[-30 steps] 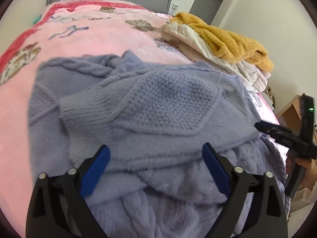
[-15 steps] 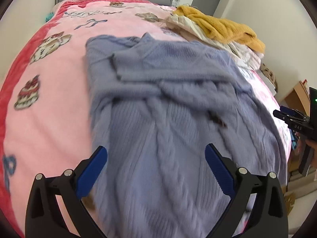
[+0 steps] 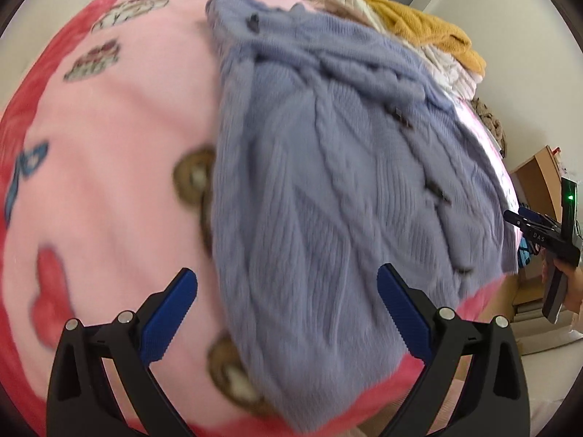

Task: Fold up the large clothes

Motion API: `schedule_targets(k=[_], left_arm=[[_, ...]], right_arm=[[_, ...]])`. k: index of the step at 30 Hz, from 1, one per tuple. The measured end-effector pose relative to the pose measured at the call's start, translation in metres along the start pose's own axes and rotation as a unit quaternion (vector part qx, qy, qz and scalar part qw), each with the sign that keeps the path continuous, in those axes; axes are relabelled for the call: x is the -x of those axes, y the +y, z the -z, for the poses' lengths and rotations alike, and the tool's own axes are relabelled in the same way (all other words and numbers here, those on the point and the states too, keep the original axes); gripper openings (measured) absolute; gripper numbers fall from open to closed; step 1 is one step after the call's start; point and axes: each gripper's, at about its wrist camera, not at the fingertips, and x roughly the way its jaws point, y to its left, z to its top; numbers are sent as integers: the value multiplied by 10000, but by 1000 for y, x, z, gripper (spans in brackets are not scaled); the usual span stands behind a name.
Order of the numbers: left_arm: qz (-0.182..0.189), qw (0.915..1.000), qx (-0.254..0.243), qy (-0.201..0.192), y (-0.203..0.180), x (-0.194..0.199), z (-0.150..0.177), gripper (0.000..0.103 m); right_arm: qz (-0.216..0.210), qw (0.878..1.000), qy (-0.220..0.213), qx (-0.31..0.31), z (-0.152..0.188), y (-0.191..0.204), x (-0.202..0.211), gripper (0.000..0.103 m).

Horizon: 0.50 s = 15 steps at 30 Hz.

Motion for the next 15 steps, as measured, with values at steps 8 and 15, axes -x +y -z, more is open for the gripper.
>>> schedule_targets(k=[8,15], left_arm=[[440,9942,934,295,1,-14,60,97],[431,9892,1391,183,-4,-17,79,98]], right_arm=[[-213,9984,511,-151,56,-18,-13,78],[-449,9972,561,-207,73,-29,-21,83]])
